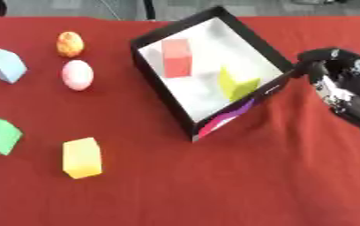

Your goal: Pick up objects on the table and place them in the box.

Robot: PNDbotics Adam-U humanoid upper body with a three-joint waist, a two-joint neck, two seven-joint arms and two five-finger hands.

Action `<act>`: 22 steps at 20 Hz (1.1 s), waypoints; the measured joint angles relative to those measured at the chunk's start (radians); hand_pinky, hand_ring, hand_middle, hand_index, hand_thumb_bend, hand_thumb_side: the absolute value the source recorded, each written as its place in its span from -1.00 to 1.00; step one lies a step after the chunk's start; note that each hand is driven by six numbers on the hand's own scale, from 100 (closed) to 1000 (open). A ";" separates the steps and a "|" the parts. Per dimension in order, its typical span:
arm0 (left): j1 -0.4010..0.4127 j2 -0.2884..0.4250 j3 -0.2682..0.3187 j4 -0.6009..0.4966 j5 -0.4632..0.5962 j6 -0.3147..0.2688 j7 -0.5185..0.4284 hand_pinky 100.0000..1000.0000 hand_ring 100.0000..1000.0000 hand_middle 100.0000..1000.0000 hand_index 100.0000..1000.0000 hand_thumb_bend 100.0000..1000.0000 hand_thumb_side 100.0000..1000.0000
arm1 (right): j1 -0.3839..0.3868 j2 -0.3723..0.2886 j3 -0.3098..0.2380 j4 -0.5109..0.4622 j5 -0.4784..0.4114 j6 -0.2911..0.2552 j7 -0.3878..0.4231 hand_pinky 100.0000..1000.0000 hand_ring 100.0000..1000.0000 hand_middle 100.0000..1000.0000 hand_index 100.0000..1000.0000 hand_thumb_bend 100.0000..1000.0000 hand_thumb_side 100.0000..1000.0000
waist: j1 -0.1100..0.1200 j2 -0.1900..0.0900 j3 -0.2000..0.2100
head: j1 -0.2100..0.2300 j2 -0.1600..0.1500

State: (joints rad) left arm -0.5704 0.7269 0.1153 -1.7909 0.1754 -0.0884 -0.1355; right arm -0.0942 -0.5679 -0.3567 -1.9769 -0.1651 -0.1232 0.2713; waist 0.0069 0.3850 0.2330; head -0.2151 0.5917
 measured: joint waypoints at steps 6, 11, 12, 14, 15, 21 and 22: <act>-0.029 0.275 -0.126 0.108 -0.155 -0.120 -0.320 0.61 0.63 0.54 0.63 -1.00 0.21 | 0.008 -0.003 0.001 0.000 0.020 -0.004 0.003 0.98 0.26 0.18 0.43 -1.00 -0.05 | 0.020 0.000 -0.006 | -0.002 0.005; -0.030 0.378 -0.225 0.165 -0.297 -0.223 -0.504 0.70 0.73 0.60 0.70 -0.48 0.23 | 0.008 -0.015 0.001 0.000 0.028 -0.005 0.006 0.97 0.26 0.18 0.43 -1.00 -0.04 | 0.035 0.000 -0.011 | 0.003 0.006; -0.030 0.386 -0.242 0.174 -0.318 -0.241 -0.529 0.71 0.73 0.58 0.69 -0.34 0.11 | 0.008 -0.018 0.001 0.000 0.029 -0.005 0.006 0.97 0.26 0.18 0.43 -1.00 -0.04 | 0.037 0.000 -0.012 | 0.003 0.008; -0.036 0.392 -0.270 0.187 -0.348 -0.277 -0.572 0.72 0.73 0.57 0.66 -0.13 -0.15 | 0.008 -0.019 0.002 0.000 0.031 -0.007 0.007 0.97 0.26 0.18 0.43 -1.00 -0.04 | 0.039 0.000 -0.013 | 0.007 0.013; -0.040 0.392 -0.281 0.193 -0.357 -0.292 -0.587 0.74 0.73 0.56 0.63 -0.03 -0.36 | 0.008 -0.020 0.004 0.000 0.032 -0.008 0.007 0.97 0.26 0.18 0.43 -1.00 -0.04 | 0.040 0.000 -0.014 | 0.009 0.013; -0.076 0.390 -0.321 0.236 -0.422 -0.327 -0.566 0.74 0.72 0.54 0.57 0.40 -1.00 | 0.008 -0.026 0.008 0.000 0.038 -0.010 0.009 0.97 0.27 0.18 0.43 -1.00 -0.04 | 0.039 0.000 -0.016 | 0.016 0.017; -0.082 0.387 -0.324 0.245 -0.437 -0.340 -0.553 0.74 0.72 0.54 0.58 0.44 -1.00 | 0.008 -0.026 0.008 0.000 0.038 -0.010 0.010 0.97 0.27 0.18 0.43 -1.00 -0.04 | 0.039 0.000 -0.016 | 0.017 0.019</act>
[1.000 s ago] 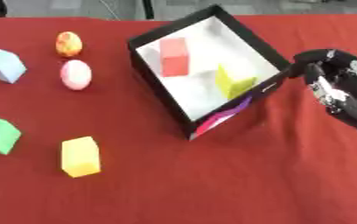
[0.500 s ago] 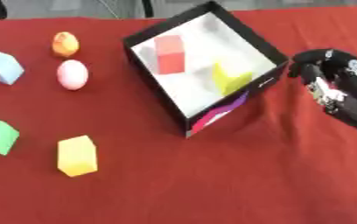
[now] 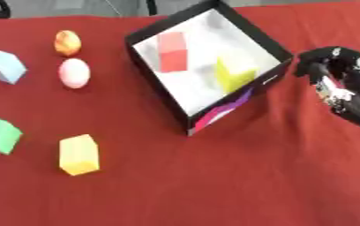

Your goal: Pick up objects on the table and place them in the box.

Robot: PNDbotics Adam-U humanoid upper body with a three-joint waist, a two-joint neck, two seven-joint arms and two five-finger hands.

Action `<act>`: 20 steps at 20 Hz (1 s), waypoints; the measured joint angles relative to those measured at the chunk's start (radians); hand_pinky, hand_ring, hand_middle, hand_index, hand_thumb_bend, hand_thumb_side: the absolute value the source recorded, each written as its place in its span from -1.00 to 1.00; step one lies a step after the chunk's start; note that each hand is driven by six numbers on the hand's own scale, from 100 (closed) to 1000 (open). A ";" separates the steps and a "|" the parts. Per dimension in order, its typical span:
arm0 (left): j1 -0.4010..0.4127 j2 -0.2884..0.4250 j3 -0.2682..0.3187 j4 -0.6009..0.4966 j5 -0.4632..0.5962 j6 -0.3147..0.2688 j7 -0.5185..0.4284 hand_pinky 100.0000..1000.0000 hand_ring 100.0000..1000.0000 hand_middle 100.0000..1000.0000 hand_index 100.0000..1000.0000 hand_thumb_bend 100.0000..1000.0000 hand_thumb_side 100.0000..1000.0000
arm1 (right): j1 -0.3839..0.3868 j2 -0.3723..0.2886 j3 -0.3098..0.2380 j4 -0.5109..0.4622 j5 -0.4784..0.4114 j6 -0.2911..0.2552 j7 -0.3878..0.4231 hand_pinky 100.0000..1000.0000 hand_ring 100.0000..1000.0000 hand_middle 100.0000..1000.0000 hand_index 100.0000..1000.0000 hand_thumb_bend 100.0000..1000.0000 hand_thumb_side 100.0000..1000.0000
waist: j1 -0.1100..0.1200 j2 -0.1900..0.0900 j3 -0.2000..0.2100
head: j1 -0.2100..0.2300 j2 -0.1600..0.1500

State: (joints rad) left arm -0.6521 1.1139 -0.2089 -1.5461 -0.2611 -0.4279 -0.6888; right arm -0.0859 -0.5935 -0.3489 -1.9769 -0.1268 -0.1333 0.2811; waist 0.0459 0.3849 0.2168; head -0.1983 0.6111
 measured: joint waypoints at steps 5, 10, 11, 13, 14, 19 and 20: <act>-0.031 -0.033 -0.038 0.041 -0.066 -0.044 0.076 0.73 0.71 0.53 0.59 0.36 -1.00 | 0.002 0.000 0.006 0.000 0.007 -0.003 0.004 0.97 0.27 0.18 0.43 -1.00 -0.04 | -0.003 0.000 -0.003 | 0.004 0.003; -0.053 -0.058 -0.075 0.071 -0.077 -0.049 0.113 0.72 0.68 0.52 0.61 0.24 -1.00 | 0.002 0.000 0.011 0.000 0.009 -0.005 0.006 0.97 0.27 0.18 0.43 -1.00 -0.04 | -0.002 0.000 -0.006 | 0.008 0.003; -0.058 -0.061 -0.082 0.074 -0.076 -0.046 0.115 0.72 0.68 0.53 0.61 0.23 -1.00 | 0.002 0.000 0.012 0.000 0.009 -0.006 0.007 0.97 0.27 0.18 0.43 -1.00 -0.04 | -0.002 0.000 -0.006 | 0.008 0.003; -0.069 -0.067 -0.094 0.077 -0.075 -0.039 0.115 0.71 0.68 0.53 0.62 0.19 -1.00 | 0.002 0.000 0.012 0.000 0.011 -0.007 0.009 0.97 0.27 0.18 0.43 -1.00 -0.04 | -0.002 -0.001 -0.007 | 0.010 0.003; -0.076 -0.071 -0.099 0.079 -0.074 -0.035 0.113 0.71 0.68 0.53 0.62 0.18 -1.00 | 0.002 0.000 0.012 0.000 0.012 -0.008 0.009 0.97 0.27 0.18 0.43 -1.00 -0.04 | -0.002 -0.001 -0.008 | 0.011 0.004; -0.128 -0.106 -0.127 0.092 -0.069 -0.013 0.105 0.70 0.66 0.53 0.61 0.10 -1.00 | 0.002 0.000 0.017 0.000 0.016 -0.011 0.013 0.97 0.27 0.18 0.44 -1.00 -0.04 | -0.001 -0.002 -0.008 | 0.014 0.008; -0.143 -0.116 -0.135 0.094 -0.069 -0.008 0.104 0.69 0.66 0.53 0.61 0.09 -1.00 | 0.003 0.000 0.018 0.000 0.016 -0.011 0.013 0.97 0.27 0.18 0.44 -1.00 -0.04 | -0.001 -0.002 -0.008 | 0.016 0.011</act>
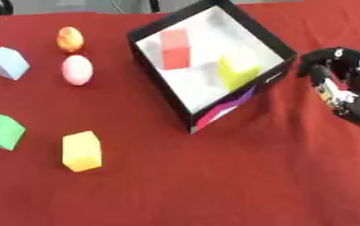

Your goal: Pick up objects on the table and place them in the box.

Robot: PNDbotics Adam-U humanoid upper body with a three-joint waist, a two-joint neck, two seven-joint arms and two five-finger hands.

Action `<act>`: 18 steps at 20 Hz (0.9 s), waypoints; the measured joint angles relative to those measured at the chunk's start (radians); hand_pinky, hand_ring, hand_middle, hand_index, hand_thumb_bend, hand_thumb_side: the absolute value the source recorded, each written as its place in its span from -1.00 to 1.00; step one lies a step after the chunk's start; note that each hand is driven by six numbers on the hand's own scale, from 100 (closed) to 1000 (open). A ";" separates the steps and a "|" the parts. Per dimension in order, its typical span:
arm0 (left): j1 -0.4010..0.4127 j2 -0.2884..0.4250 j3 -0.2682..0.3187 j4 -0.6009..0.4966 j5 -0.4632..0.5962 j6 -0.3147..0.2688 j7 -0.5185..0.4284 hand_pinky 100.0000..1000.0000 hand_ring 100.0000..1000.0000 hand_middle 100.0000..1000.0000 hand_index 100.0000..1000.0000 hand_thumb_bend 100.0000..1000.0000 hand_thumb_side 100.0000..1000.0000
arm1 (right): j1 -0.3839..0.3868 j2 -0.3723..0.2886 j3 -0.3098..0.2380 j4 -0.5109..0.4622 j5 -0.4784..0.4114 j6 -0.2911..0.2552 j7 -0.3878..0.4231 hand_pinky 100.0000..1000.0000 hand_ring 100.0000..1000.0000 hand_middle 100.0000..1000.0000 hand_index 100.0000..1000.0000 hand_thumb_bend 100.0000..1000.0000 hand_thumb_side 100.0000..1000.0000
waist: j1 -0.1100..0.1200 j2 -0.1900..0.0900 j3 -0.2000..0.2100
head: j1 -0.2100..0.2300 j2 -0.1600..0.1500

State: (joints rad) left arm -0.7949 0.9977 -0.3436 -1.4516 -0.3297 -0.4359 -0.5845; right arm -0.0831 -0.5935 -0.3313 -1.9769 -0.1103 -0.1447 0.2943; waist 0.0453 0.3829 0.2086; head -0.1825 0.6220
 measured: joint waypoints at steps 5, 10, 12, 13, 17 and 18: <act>-0.047 -0.042 -0.034 0.016 0.000 0.018 -0.010 0.71 0.68 0.58 0.64 0.05 -1.00 | 0.001 0.000 0.000 0.000 0.003 -0.001 0.001 0.97 0.27 0.18 0.44 -1.00 -0.04 | 0.002 0.000 -0.001 | 0.005 0.001; -0.071 -0.063 -0.049 0.030 -0.010 0.012 -0.046 0.73 0.71 0.59 0.64 0.17 -1.00 | 0.002 0.000 0.001 0.000 0.005 -0.003 0.003 0.97 0.27 0.18 0.44 -1.00 -0.04 | 0.002 0.000 -0.001 | 0.007 0.001; -0.079 -0.069 -0.051 0.038 -0.025 0.002 -0.063 0.73 0.72 0.60 0.64 0.24 -1.00 | 0.004 0.000 0.001 0.000 0.007 -0.004 0.005 0.97 0.27 0.18 0.43 -1.00 -0.04 | 0.002 0.000 -0.001 | 0.012 0.001; -0.083 -0.074 -0.053 0.043 -0.034 -0.003 -0.068 0.73 0.72 0.60 0.64 0.28 -1.00 | 0.004 0.000 0.001 0.000 0.008 -0.005 0.005 0.97 0.27 0.18 0.43 -1.00 -0.04 | 0.002 0.000 -0.001 | 0.014 0.001; -0.103 -0.100 -0.056 0.069 -0.078 -0.017 -0.074 0.74 0.73 0.59 0.64 0.23 -1.00 | 0.004 0.000 0.005 0.000 0.009 -0.005 0.005 0.97 0.27 0.18 0.43 -1.00 -0.04 | 0.002 -0.002 0.000 | 0.018 0.001; -0.106 -0.107 -0.059 0.077 -0.086 -0.021 -0.074 0.74 0.73 0.60 0.64 0.22 -1.00 | 0.004 0.000 0.006 0.000 0.009 -0.005 0.005 0.97 0.27 0.18 0.43 -1.00 -0.04 | 0.002 -0.003 0.000 | 0.020 0.001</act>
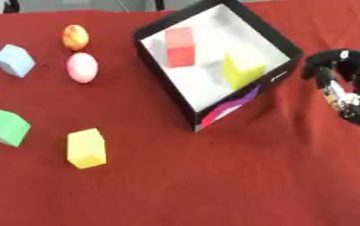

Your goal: Pick up objects on the table and place them in the box.

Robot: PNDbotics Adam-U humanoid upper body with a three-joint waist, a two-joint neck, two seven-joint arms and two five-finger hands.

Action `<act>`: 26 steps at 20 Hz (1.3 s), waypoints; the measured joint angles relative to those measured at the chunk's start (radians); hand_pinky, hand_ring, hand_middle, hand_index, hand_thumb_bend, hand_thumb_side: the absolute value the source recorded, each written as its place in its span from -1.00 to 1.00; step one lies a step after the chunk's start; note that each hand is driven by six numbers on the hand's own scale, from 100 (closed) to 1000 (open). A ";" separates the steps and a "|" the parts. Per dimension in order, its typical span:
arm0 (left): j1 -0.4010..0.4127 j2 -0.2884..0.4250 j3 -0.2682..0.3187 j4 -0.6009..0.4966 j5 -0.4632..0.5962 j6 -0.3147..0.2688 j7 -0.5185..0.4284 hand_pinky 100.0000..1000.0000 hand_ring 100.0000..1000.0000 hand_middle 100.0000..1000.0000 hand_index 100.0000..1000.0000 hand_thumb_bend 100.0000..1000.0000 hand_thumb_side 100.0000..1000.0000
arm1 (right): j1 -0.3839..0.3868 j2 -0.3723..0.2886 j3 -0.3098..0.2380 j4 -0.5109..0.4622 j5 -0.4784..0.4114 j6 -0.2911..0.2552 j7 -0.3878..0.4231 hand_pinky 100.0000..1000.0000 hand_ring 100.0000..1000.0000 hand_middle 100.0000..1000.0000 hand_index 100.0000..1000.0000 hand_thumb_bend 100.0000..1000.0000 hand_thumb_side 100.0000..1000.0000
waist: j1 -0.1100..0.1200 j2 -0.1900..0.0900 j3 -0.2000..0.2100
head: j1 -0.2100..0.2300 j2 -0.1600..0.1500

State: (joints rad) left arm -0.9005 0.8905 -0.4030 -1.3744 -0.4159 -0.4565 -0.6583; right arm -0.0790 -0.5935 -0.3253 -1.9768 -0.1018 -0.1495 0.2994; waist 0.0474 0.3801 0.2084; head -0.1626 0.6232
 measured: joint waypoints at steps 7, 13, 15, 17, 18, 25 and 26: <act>-0.008 -0.026 -0.019 0.029 -0.011 0.001 -0.002 0.73 0.72 0.62 0.68 0.12 -1.00 | 0.000 0.000 0.001 0.000 0.000 0.000 0.001 0.97 0.27 0.18 0.43 -1.00 -0.04 | 0.000 0.000 0.000 | 0.006 0.001; -0.008 -0.030 -0.019 0.041 0.002 0.023 0.013 0.68 0.68 0.56 0.65 -0.15 -1.00 | 0.000 0.000 0.001 0.000 0.001 -0.003 0.004 0.97 0.27 0.18 0.43 -1.00 -0.05 | 0.000 0.000 0.001 | 0.008 0.001; -0.008 -0.037 -0.020 0.046 0.011 0.038 0.019 0.67 0.67 0.55 0.64 -0.18 -1.00 | 0.000 0.000 0.001 0.000 0.001 -0.004 0.004 0.97 0.27 0.18 0.43 -1.00 -0.05 | 0.000 0.000 0.001 | 0.008 0.001; -0.008 -0.041 -0.023 0.050 0.020 0.052 0.020 0.66 0.66 0.52 0.62 -0.18 -1.00 | 0.000 0.000 0.002 0.000 0.002 -0.004 0.004 0.97 0.27 0.18 0.43 -1.00 -0.05 | 0.000 0.000 0.000 | 0.008 0.001; -0.008 -0.044 -0.026 0.051 0.024 0.058 0.019 0.66 0.65 0.51 0.62 -0.18 -1.00 | 0.000 0.000 0.003 0.000 0.002 -0.004 0.004 0.97 0.27 0.18 0.43 -1.00 -0.05 | 0.000 0.000 0.000 | 0.008 0.001; -0.008 -0.059 -0.033 0.062 0.050 0.090 -0.007 0.65 0.61 0.44 0.62 -0.30 -0.94 | 0.000 0.000 0.006 0.000 0.005 -0.004 0.005 0.97 0.27 0.18 0.43 -1.00 -0.05 | 0.000 0.000 -0.002 | 0.011 0.001; -0.008 -0.062 -0.035 0.063 0.056 0.092 -0.013 0.66 0.61 0.44 0.62 -0.30 -0.91 | 0.000 0.000 0.006 0.000 0.005 -0.004 0.004 0.97 0.27 0.18 0.43 -1.00 -0.05 | 0.000 0.000 -0.002 | 0.011 0.001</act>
State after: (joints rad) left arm -0.9082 0.8280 -0.4384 -1.3111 -0.3602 -0.3642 -0.6716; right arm -0.0794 -0.5935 -0.3190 -1.9765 -0.0968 -0.1537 0.3038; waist 0.0472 0.3801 0.2060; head -0.1512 0.6239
